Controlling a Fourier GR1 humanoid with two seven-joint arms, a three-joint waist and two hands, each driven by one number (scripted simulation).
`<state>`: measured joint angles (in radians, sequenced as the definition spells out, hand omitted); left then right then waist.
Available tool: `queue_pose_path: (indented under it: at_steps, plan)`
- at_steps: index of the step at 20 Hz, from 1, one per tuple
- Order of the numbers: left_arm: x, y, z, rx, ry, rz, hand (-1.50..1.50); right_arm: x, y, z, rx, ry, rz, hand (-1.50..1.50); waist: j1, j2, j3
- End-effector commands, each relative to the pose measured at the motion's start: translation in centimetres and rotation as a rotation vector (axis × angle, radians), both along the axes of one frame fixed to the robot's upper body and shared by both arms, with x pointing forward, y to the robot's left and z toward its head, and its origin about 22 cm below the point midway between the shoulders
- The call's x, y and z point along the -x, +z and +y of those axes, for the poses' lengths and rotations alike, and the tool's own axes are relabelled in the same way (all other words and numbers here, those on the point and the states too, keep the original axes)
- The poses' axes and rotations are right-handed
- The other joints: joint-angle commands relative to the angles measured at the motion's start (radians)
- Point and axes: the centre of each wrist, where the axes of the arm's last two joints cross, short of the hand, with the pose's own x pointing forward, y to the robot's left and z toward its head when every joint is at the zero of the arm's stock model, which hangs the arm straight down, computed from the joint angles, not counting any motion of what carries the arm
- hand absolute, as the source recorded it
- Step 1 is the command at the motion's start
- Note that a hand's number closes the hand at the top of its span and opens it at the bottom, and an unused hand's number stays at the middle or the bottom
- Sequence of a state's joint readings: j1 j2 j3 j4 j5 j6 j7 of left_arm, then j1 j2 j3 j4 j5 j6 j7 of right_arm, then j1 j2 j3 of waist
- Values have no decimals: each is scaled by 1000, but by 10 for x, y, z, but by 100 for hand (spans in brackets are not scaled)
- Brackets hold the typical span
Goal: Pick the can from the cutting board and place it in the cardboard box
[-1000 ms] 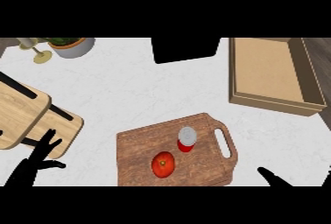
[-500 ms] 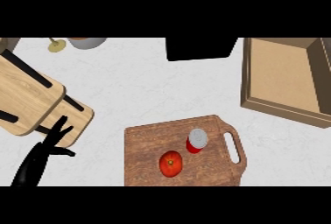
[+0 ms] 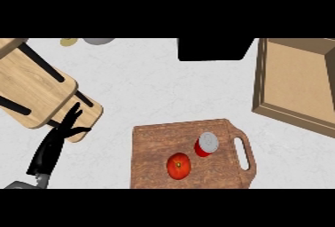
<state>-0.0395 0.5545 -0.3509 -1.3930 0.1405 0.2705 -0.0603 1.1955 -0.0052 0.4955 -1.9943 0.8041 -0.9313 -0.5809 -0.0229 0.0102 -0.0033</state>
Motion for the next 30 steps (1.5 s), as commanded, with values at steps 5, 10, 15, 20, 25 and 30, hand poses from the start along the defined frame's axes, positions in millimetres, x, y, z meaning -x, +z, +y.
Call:
queue_pose_path:
  at_steps: [5, 10, 15, 20, 25, 30]
  plan:
    - [-31, 20, -17, -6, -36, -62, 0, 0, 20, 24, 40, -96, 93, -150, 20, 11, 0]
    - [-18, 9, -14, -3, -51, -76, 0, -27, 32, 20, 8, -113, 178, -150, 36, 8, 0]
    - [-32, 14, -14, 4, -39, -46, 0, -60, 37, 35, -1, -77, 194, -150, 25, 2, 1]
    - [-35, 10, -10, 1, -32, -57, 0, -91, 7, 51, 65, -101, 154, -150, 16, -5, 2]
    - [-27, 1, -20, 5, -37, -51, 0, -126, 18, 43, 114, -130, 141, -150, 20, -9, 3]
    - [-37, 10, -30, 6, -36, -62, 0, -142, 21, 71, 119, -107, 235, -150, 20, -8, 3]
